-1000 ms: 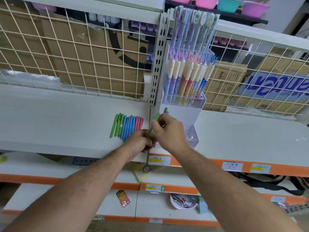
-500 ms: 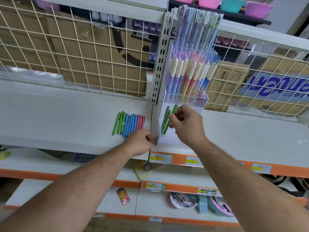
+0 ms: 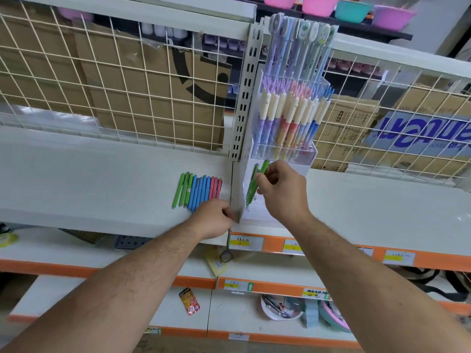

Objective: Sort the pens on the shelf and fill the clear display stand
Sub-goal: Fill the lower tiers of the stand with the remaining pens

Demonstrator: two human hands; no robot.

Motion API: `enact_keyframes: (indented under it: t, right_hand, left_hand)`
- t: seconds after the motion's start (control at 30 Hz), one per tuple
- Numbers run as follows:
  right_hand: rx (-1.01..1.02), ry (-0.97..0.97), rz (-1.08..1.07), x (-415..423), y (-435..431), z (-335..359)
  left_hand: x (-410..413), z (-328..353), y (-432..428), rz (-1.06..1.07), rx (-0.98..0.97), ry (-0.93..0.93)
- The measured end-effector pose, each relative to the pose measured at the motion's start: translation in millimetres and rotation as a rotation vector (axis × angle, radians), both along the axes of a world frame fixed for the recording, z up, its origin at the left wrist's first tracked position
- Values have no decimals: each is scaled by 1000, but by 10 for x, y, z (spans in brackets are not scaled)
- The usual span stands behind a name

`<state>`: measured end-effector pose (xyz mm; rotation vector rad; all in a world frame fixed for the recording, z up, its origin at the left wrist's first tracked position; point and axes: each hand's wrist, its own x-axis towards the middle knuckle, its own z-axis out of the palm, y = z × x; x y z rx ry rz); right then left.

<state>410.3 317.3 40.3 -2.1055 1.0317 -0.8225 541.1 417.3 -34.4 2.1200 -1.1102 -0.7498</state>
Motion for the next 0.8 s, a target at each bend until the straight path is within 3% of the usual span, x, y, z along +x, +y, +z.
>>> enact_keyframes:
  t: [0.43, 0.8]
  right_hand:
    - [-21, 210, 1, 9, 58, -158]
    - [19, 211, -34, -8, 56, -222]
  left_hand:
    - [31, -41, -17, -2, -2, 0]
    - [50, -69, -24, -4, -3, 15]
